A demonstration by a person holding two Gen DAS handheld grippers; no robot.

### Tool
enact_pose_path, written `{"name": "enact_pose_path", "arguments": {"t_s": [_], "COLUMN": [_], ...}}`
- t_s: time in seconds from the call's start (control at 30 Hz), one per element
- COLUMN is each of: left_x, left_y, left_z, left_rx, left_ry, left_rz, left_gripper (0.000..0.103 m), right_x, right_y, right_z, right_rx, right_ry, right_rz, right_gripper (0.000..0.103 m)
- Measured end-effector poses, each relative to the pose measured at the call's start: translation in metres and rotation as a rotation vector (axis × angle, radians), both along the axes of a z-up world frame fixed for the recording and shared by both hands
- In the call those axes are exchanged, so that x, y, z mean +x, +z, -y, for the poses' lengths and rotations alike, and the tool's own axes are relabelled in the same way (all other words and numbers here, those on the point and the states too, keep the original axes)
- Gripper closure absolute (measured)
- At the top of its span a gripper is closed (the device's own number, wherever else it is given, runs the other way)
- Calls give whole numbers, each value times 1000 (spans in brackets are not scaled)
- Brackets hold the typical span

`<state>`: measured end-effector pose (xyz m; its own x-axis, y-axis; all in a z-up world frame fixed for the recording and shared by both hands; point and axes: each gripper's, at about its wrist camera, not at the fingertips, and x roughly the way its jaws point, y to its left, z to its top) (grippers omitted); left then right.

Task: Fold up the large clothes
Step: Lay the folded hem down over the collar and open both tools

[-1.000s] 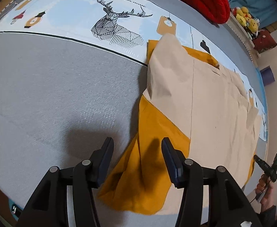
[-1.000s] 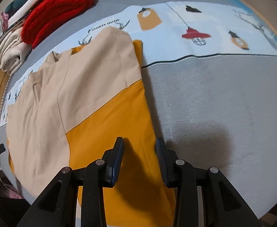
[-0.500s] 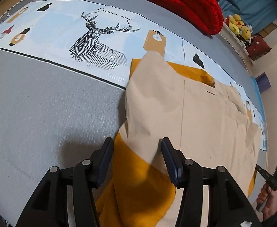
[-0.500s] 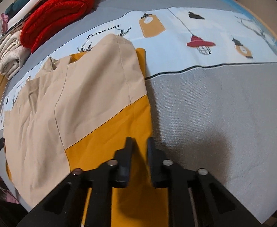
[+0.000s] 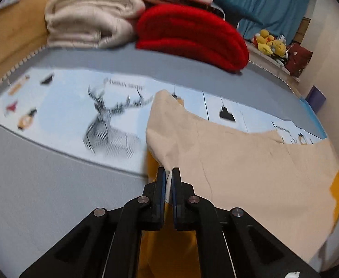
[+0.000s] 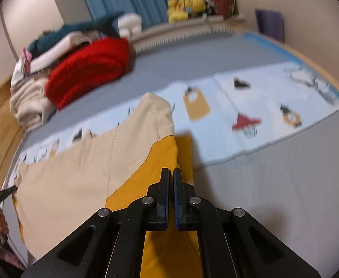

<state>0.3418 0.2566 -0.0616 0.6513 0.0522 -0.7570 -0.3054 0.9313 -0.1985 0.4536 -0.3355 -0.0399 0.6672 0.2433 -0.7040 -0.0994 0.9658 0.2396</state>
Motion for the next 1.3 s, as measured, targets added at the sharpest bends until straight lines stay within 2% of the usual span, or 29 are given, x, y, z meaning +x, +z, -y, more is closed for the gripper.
{"name": "enact_pose_path", "arguments": {"t_s": [0.07, 0.13, 0.3, 0.37, 0.43, 0.5, 0.57, 0.6, 0.67, 0.73, 0.77, 0.8, 0.83, 0.87, 0.9, 1.0, 1.03, 1.07, 1.13, 1.17, 1.23, 1.3], "left_x": [6, 17, 27, 25, 19, 14, 14, 14, 10, 4, 2, -1, -3, -6, -8, -19, -23, -26, -31, -33, -39, -46], "left_y": [-2, -12, -39, -43, -33, -21, -21, -24, -23, -17, -16, -18, -22, -31, -37, -75, -87, -93, -87, -82, -70, -62], "left_z": [-3, -7, -9, -8, -8, -10, -14, -15, -15, -8, -4, 6, 13, 24, 32, 50, 47, 42, 31, 29, 30, 35], "left_rx": [-4, -40, -89, -73, -42, -25, -37, -60, -125, -163, -173, -196, -208, -210, -193, -43, -16, -24, -61, -61, -62, -93], "left_ry": [24, 44, 26, 17, 35, 61, 78, 79, 51, -17, -50, -124, -173, -240, -277, -343, -327, -306, -257, -240, -246, -303], "left_rz": [-4, -37, -145, -161, -118, -63, -90, -127, -151, -143, -143, -165, -192, -241, -276, -459, -518, -540, -527, -519, -493, -464], "left_gripper": [99, 97, 97, 98, 101, 103, 103, 103, 103, 100, 95, 90, 81, 80, 80, 80, 79, 80, 83, 85, 88, 88], "right_x": [4, 14, 37, 38, 35, 30, 27, 29, 32, 28, 24, 19, 16, 12, 6, -7, -12, -16, -27, -31, -40, -43], "right_y": [2, -6, -51, -64, -64, -52, -45, -49, -59, -58, -53, -47, -43, -38, -33, -40, -53, -65, -96, -102, -98, -94], "right_z": [-5, -10, -15, -15, -12, -7, -3, -2, -5, -8, -7, -3, -2, 0, 0, -6, -9, -11, -14, -13, -12, -5], "right_rx": [-24, -58, -140, -169, -169, -162, -159, -149, -153, -203, -209, -195, -187, -179, -168, -145, -177, -217, -330, -356, -380, -345], "right_ry": [-28, -43, -75, -75, -80, -121, -147, -139, -115, -111, -114, -119, -117, -102, -72, 58, 113, 142, 193, 204, 223, 212], "right_rz": [22, -11, -190, -231, -222, -160, -127, -150, -215, -215, -202, -183, -172, -156, -145, -196, -264, -322, -444, -464, -442, -452], "right_gripper": [100, 100, 100, 100, 100, 100, 101, 101, 100, 96, 96, 96, 96, 96, 96, 96, 96, 96, 96, 96, 96, 96]}}
